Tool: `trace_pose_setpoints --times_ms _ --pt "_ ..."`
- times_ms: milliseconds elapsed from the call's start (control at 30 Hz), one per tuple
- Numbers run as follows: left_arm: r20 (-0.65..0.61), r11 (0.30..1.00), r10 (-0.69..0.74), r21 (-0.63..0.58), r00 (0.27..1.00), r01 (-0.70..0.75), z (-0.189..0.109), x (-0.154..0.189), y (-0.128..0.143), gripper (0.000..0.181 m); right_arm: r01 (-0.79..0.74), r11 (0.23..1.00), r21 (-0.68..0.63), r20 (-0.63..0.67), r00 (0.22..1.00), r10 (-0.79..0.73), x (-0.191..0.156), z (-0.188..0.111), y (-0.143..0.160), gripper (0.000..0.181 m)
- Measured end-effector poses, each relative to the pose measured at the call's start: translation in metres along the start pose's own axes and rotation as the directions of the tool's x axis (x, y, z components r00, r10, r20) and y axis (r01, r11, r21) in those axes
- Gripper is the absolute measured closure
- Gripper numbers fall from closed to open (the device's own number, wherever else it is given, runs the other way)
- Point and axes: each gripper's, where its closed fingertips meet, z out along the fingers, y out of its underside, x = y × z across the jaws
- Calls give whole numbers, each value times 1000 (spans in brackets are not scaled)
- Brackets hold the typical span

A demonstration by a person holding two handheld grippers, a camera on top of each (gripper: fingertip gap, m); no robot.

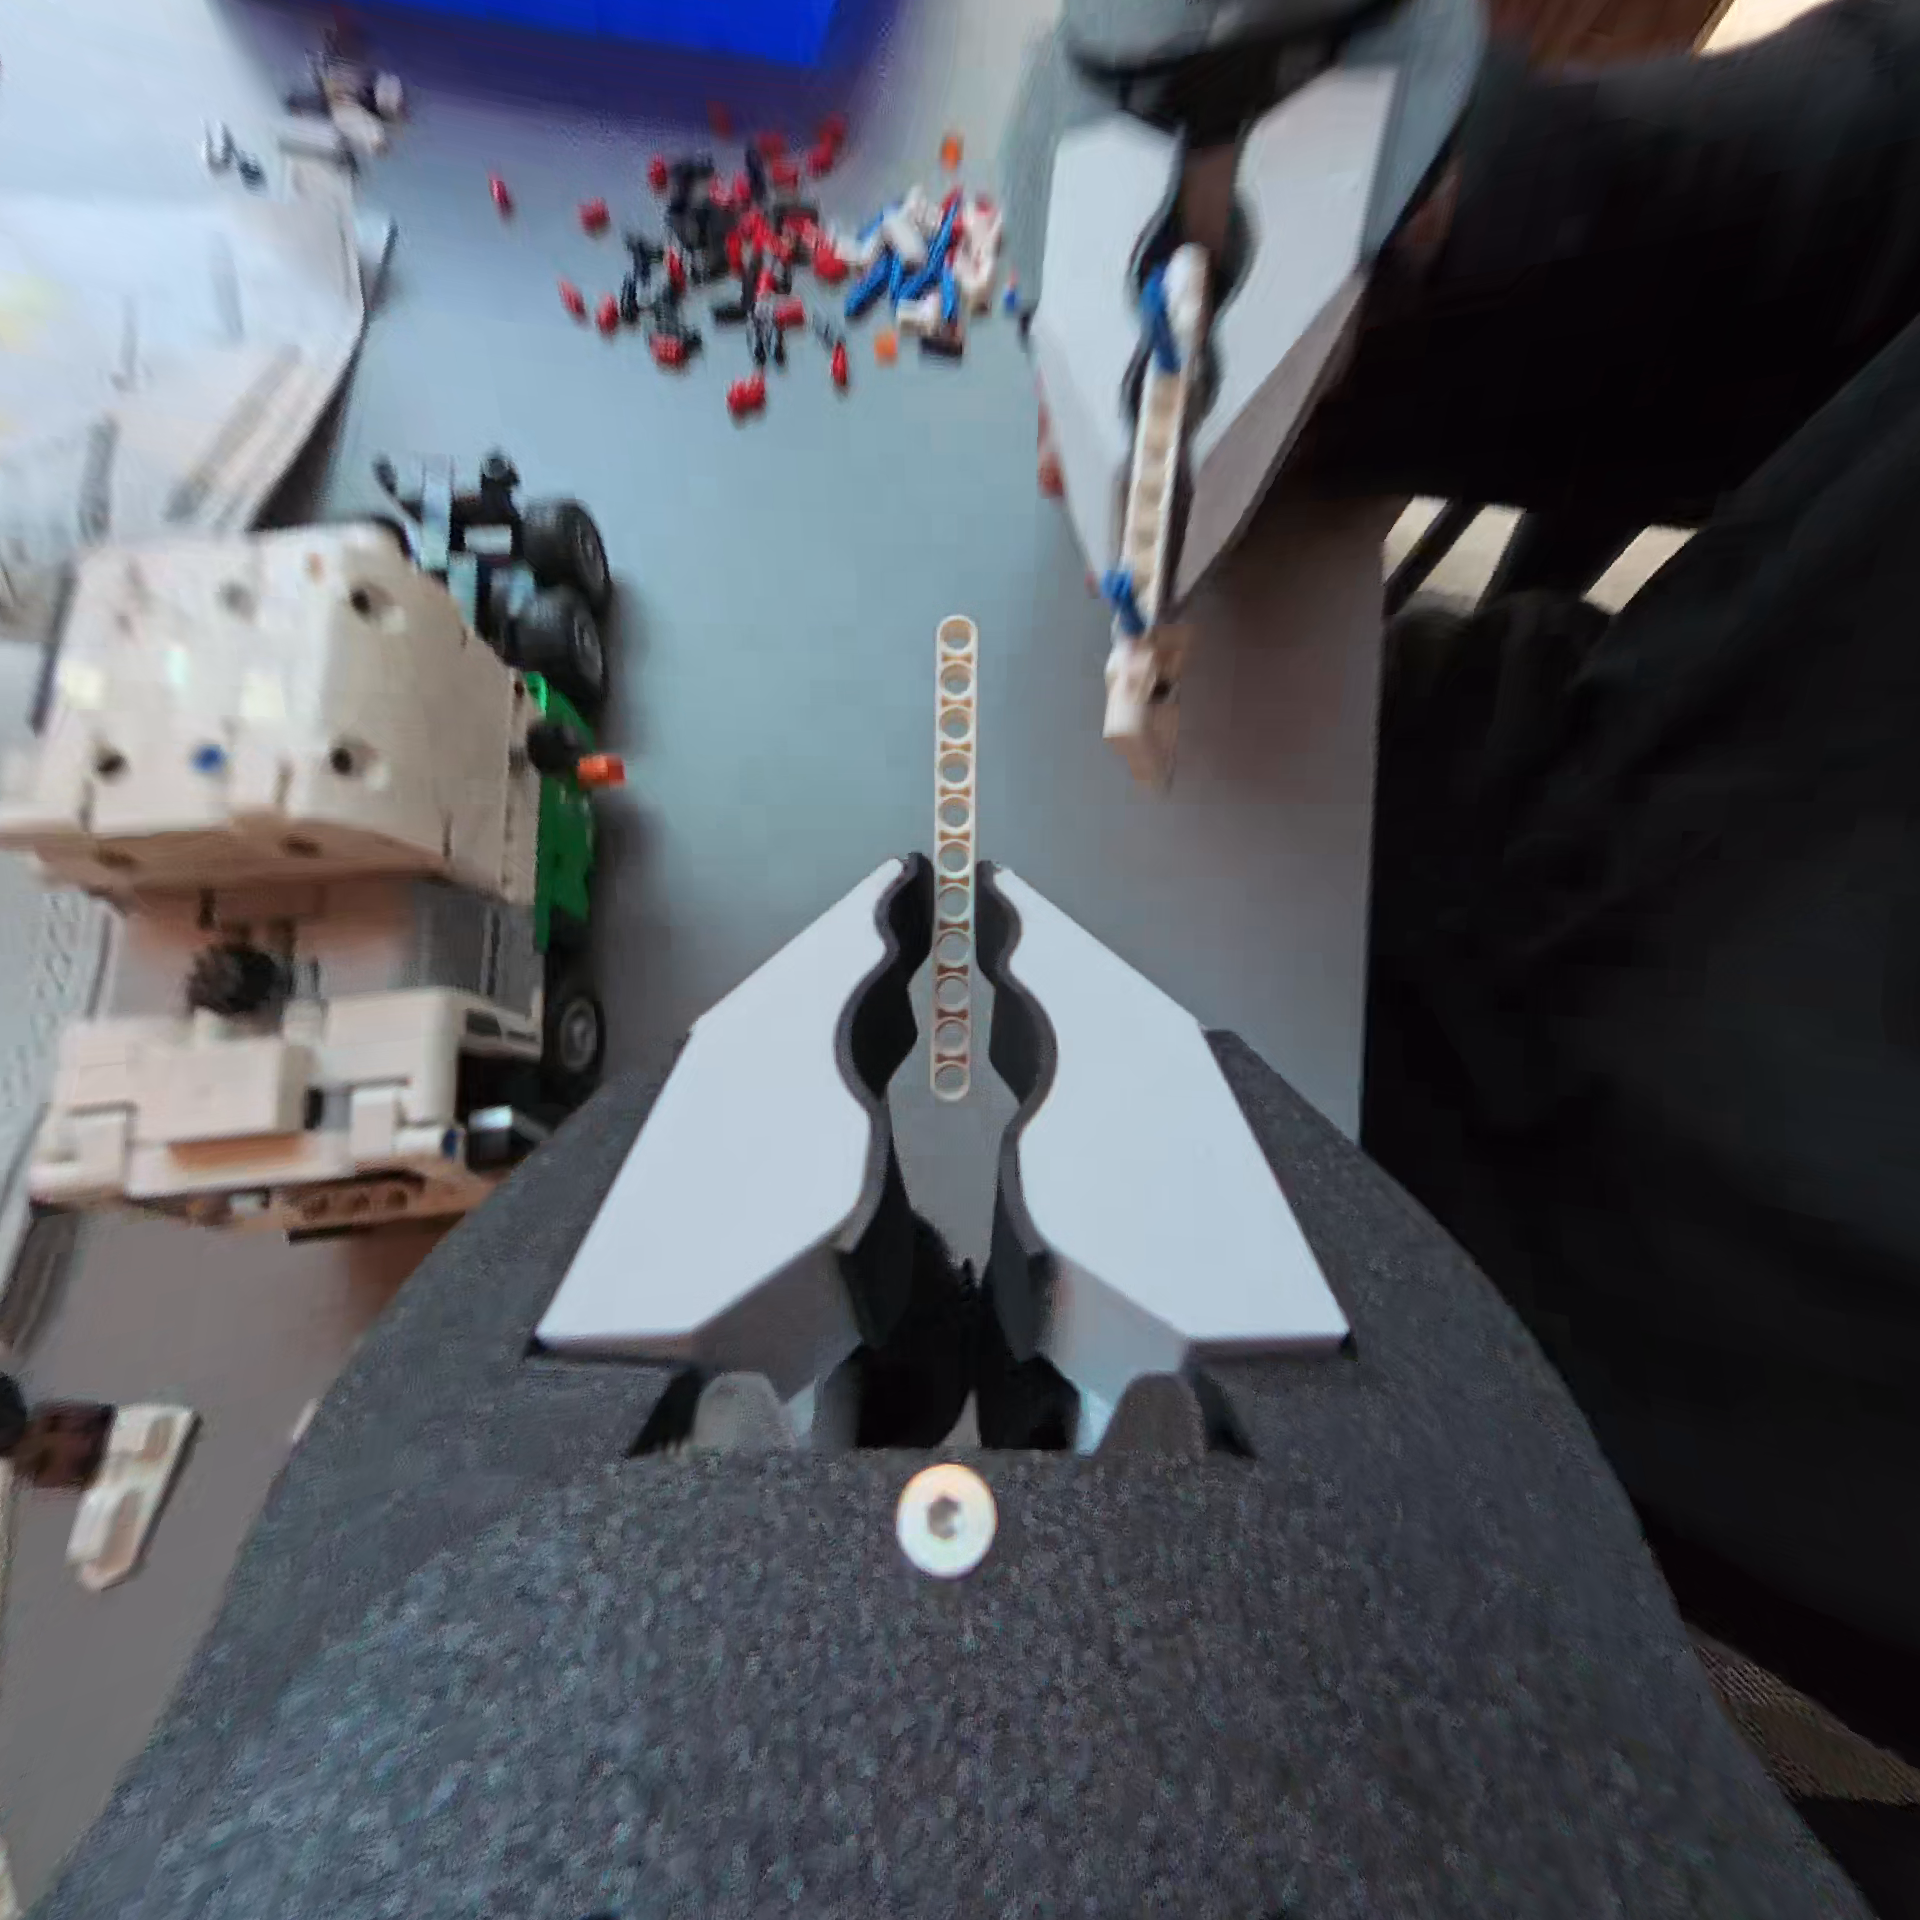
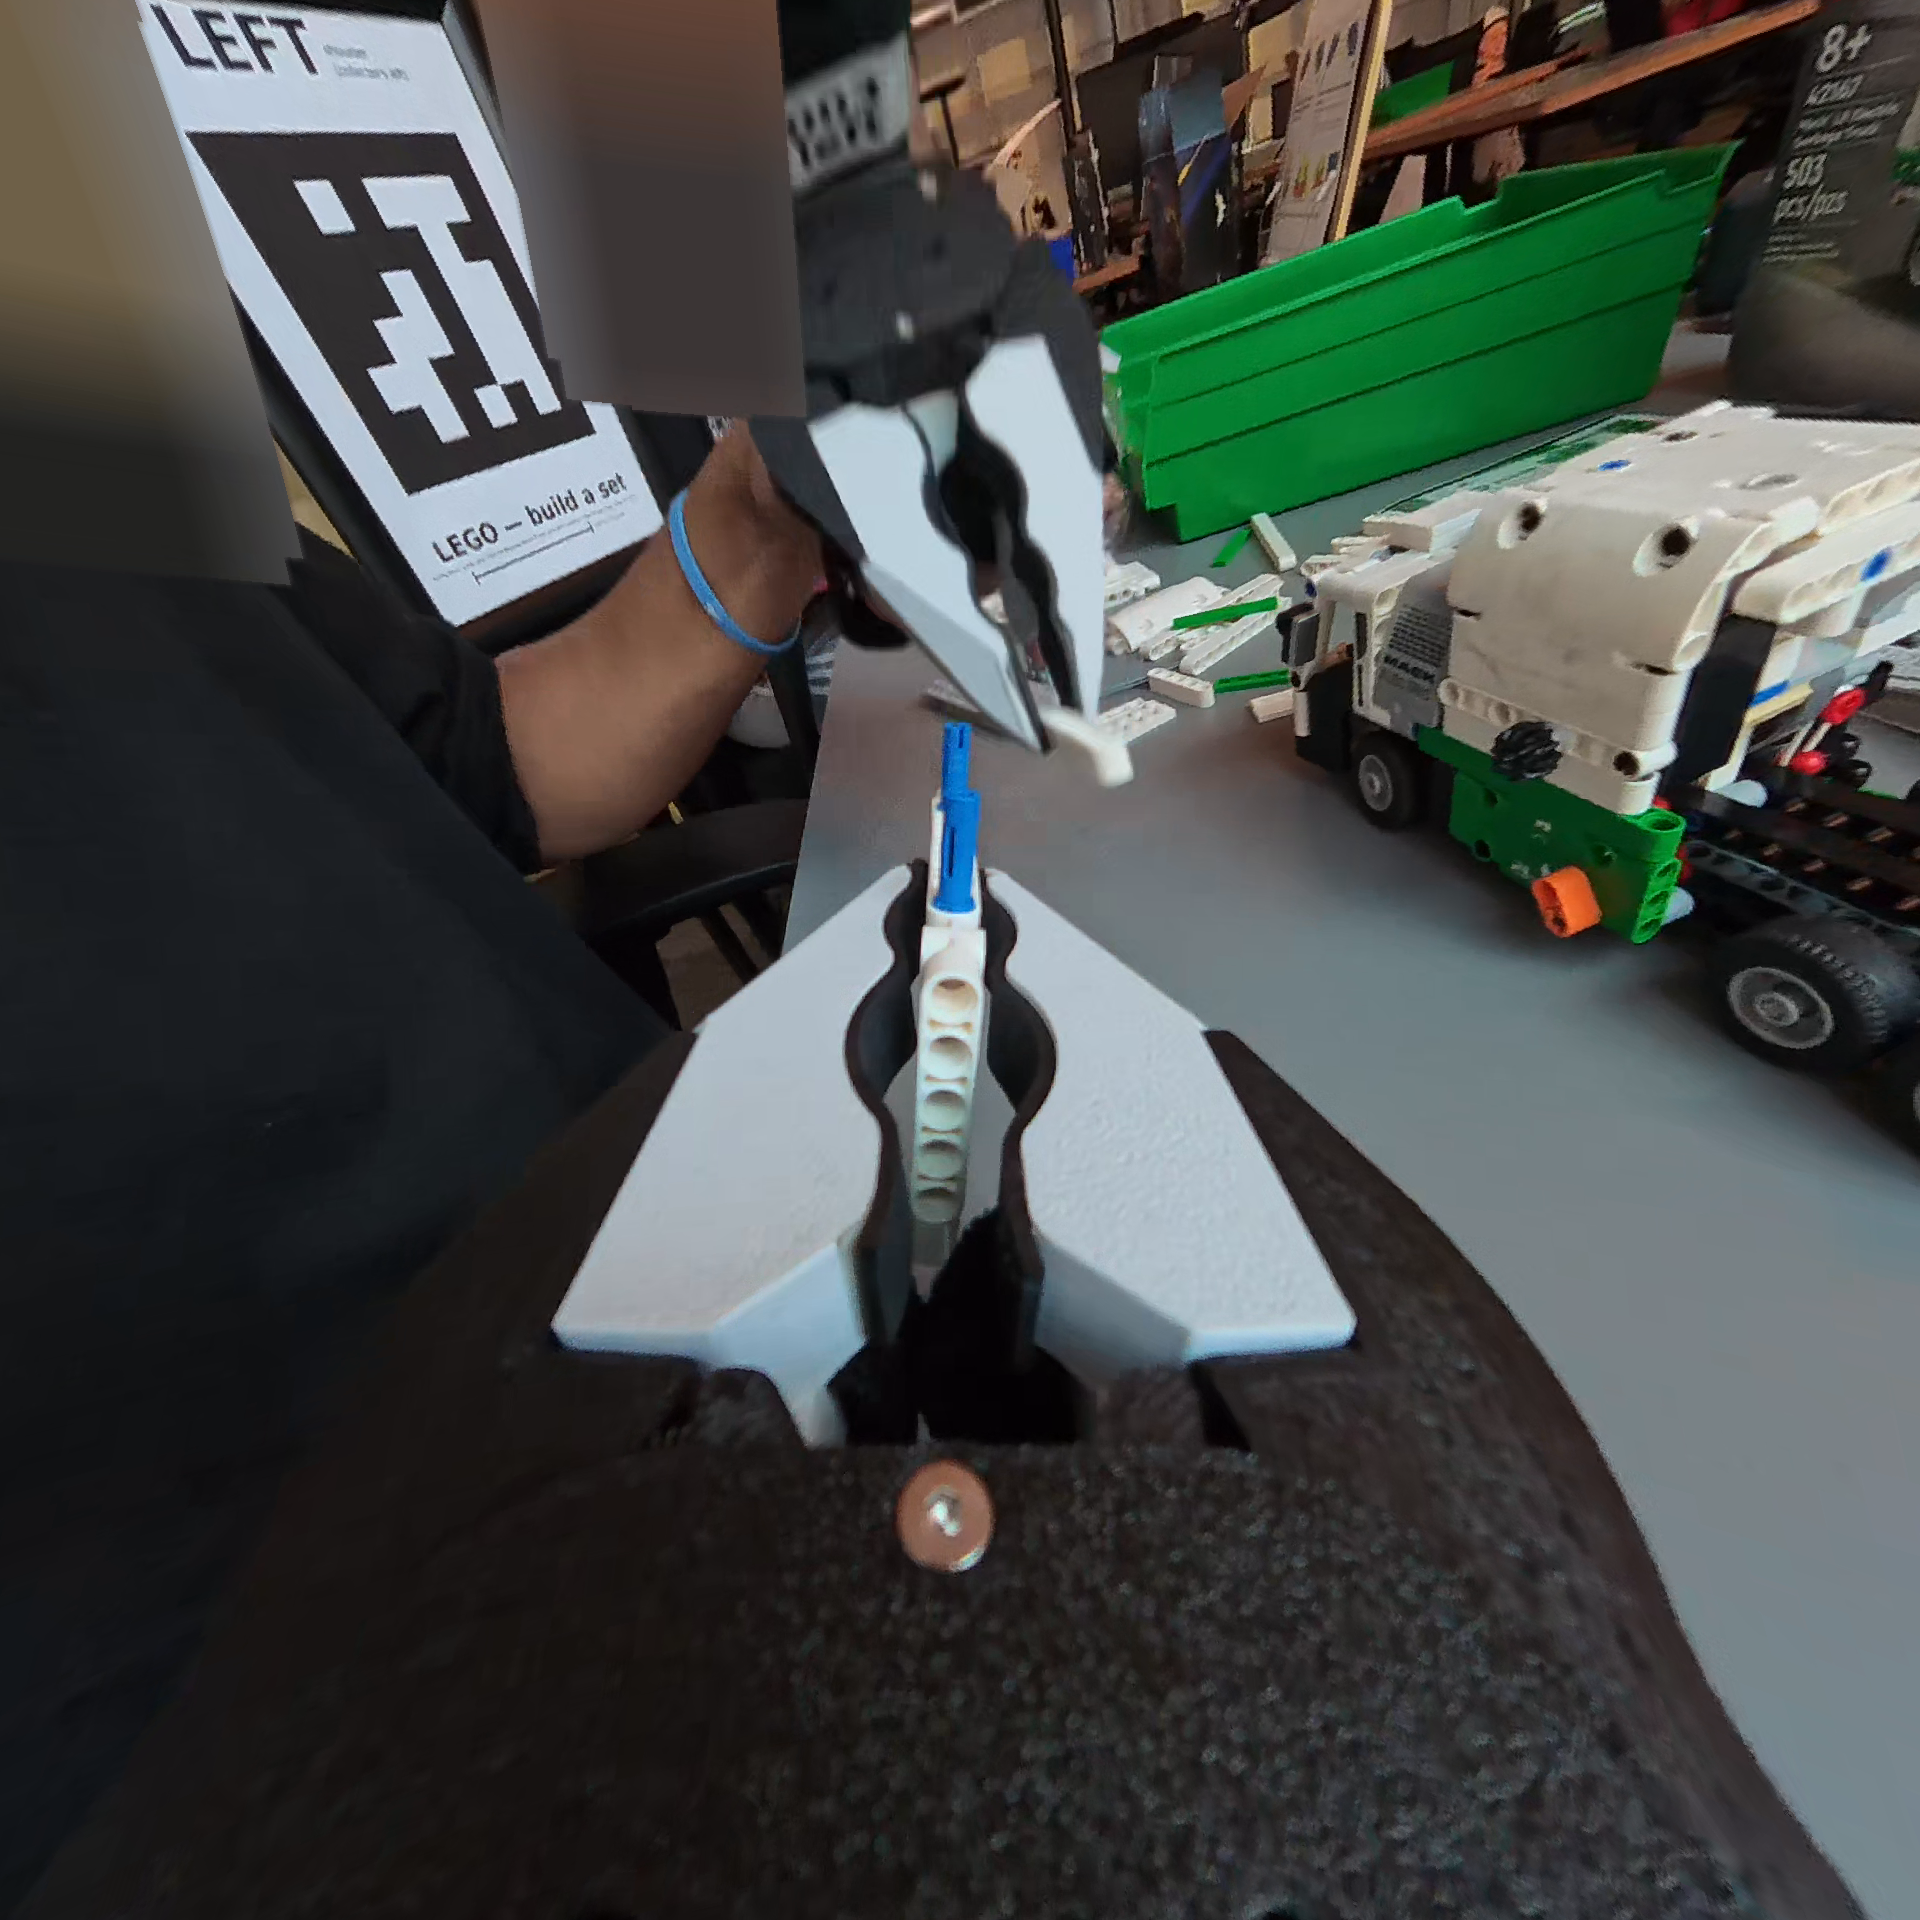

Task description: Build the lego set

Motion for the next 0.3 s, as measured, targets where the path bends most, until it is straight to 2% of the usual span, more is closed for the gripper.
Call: trace_pose_setpoints --times_ms 33,133,300 --pt "-21 998 23 51 1000 -22 -6 5 -19 175 16 1000 -16 2 1000 -16 -1 2 2 176" --pt "-146 993 44 114 988 -27 -6 30 -60 175 73 997 -40 -22 997 -74 -2 6 4 176" --pt "-197 998 60 3 978 -61 18 40 -68 175 144 987 -73 -45 988 -148 -5 8 9 176"
